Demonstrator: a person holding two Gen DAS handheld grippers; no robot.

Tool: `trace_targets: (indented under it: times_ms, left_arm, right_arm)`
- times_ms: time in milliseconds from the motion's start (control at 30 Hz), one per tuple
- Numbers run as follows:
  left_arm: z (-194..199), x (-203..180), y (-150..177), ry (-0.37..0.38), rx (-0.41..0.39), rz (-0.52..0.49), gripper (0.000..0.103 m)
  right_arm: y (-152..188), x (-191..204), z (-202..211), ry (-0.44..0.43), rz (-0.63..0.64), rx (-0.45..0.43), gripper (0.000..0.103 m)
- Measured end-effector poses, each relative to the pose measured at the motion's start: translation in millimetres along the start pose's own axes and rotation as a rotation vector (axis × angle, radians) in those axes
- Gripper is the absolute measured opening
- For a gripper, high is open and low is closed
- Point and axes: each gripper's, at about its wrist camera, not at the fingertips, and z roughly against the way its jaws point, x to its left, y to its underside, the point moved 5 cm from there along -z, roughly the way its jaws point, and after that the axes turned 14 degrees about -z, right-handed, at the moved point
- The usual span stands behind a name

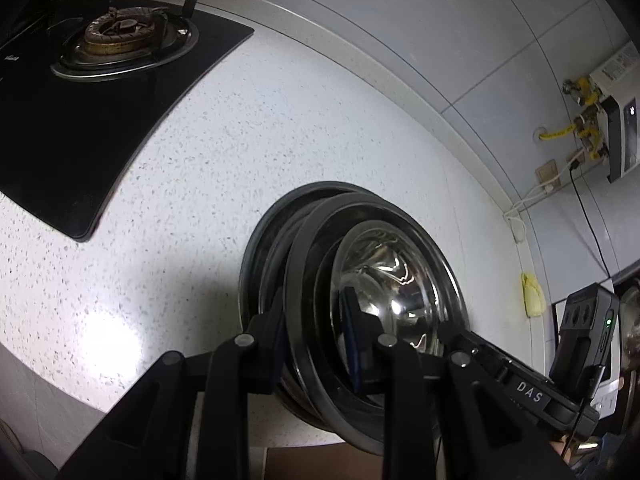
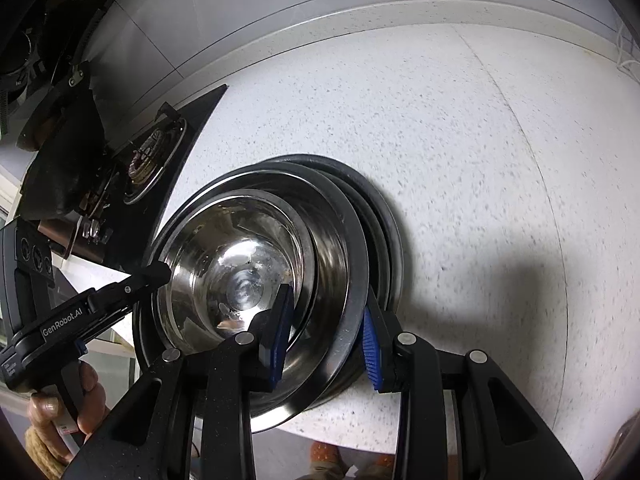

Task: Organize plates and bowls
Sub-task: 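Lift the nested bowls with both grippers and lower them onto the plate stack, then open both grippers and pull them back from the stacked dishes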

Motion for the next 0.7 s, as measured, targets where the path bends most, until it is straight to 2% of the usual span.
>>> trace_targets:
  times_ms: [233, 500, 700]
  left_arm:
    - [0, 0, 1, 0.01, 0.017, -0.014, 0.023]
    - [-2, -6, 0, -0.041, 0.0, -0.035, 0.025]
    - [-2, -12, -1, -0.101, -0.018, -0.098, 0.026]
  right_arm:
    - [0, 2, 0, 0.015, -0.023, -0.017, 0.029]
    - [3, 2, 1, -0.001, -0.001, -0.015, 0.029]
    - [8, 6, 1, 0.019, 0.043, -0.038, 0.032]
